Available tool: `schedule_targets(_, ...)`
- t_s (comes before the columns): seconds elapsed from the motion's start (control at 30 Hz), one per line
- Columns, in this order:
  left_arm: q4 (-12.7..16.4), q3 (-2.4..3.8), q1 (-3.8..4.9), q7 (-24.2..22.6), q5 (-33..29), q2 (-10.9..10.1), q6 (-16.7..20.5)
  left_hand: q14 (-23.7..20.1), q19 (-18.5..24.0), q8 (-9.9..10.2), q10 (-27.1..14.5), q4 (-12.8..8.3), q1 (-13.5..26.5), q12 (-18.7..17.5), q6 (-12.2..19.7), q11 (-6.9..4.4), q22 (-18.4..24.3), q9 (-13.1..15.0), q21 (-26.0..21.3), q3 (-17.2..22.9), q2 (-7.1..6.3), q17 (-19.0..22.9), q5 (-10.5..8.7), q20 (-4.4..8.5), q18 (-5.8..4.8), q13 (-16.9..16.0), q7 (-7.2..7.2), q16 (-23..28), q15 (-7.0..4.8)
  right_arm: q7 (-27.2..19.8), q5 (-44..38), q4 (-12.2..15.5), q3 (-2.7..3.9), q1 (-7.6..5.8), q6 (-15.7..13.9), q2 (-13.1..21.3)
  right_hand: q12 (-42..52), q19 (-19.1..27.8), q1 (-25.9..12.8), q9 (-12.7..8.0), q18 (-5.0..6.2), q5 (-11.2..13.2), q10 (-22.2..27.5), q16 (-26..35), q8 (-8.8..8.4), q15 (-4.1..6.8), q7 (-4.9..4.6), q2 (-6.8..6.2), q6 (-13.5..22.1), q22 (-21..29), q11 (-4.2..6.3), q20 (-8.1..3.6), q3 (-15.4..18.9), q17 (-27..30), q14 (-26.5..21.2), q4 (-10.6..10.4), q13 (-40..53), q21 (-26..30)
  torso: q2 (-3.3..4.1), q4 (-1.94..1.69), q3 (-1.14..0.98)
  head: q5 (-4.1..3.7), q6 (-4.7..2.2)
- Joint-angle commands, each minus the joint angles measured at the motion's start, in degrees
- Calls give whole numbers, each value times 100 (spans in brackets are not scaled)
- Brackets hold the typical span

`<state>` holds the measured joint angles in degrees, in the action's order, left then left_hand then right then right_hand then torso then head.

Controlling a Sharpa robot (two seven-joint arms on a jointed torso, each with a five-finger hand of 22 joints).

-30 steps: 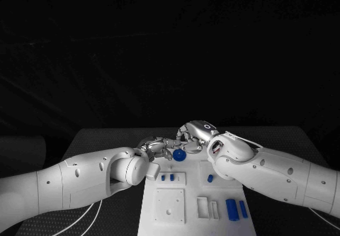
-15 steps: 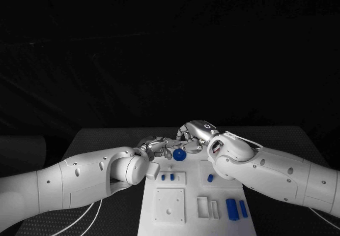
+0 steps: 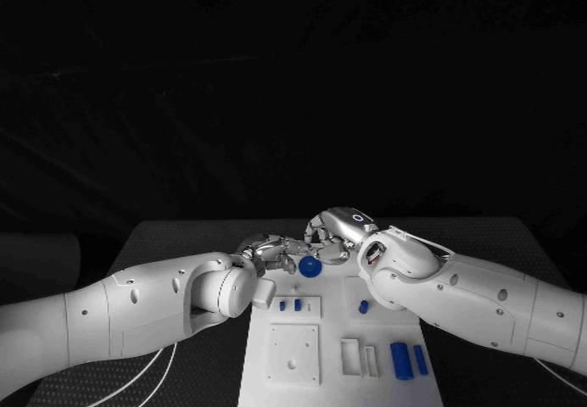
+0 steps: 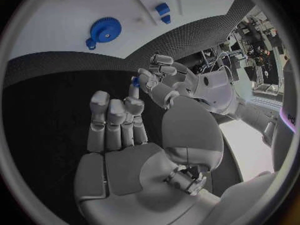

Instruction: Assemble the parts on the task board

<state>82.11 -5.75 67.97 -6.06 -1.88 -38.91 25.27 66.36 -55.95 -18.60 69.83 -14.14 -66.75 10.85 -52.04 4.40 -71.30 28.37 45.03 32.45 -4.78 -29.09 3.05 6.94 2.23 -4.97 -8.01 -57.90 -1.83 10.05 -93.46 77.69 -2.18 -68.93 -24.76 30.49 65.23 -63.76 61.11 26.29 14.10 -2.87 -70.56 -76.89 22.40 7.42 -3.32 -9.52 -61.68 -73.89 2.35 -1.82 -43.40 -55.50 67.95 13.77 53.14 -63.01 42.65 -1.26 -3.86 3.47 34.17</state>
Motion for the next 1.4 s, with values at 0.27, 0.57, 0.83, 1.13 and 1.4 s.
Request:
schedule_targets(0.27,14,5,12,-17,-27,31,26,25,-37,-23,84,26,55,-55,-83,-5,-22,-25,9,8,-57,-37,-16,37,333,-10,7,41,-20,-2,-6,1,2,3,111,-30,-31,-9,5,11,90,4,-15,8,14,36,-51,21,-61,7,18,-21,-36,9,9,-10,12,-15,2,-1,1,13,7)
schedule_targets(0.57,25,5,12,49,-27,51,51,48,-52,-53,171,16,77,-67,-158,-32,-38,-37,5,12,-87,-75,-12,64,330,-26,39,55,-46,-7,-6,16,2,3,100,-40,-33,-10,4,12,90,4,-16,9,14,37,-51,19,-61,9,18,-22,-38,9,9,-10,15,-14,-1,1,0,30,22)
schedule_targets(0.83,8,6,13,49,-27,55,191,179,-150,-136,423,8,-30,-41,-377,-122,-72,-53,34,172,-8,-153,-1,125,320,-101,121,49,-134,-37,29,41,2,3,128,-30,-37,-10,3,12,90,3,-14,12,10,39,-52,10,-56,12,17,-24,-41,10,9,-8,18,-12,-2,3,-1,41,23)
schedule_targets(1.13,6,6,13,28,-27,48,214,266,-220,-192,593,33,-82,-46,-540,-180,-94,-68,45,317,86,-202,10,175,303,-174,172,85,-188,-77,131,15,1,3,126,-15,-101,25,26,-8,90,-2,37,57,-52,39,-80,-91,21,31,-10,-25,-95,25,-24,12,23,20,0,3,0,42,24)
schedule_targets(1.4,6,6,13,36,-27,37,192,287,-235,-203,624,32,-79,-52,-570,-191,-99,-70,48,331,97,-214,10,187,299,-190,181,93,-198,-120,238,-26,1,3,14,-13,-203,99,45,-82,90,-12,169,152,-220,-8,-166,-282,264,53,-90,-13,-178,56,-123,-34,17,75,-2,1,2,46,34)
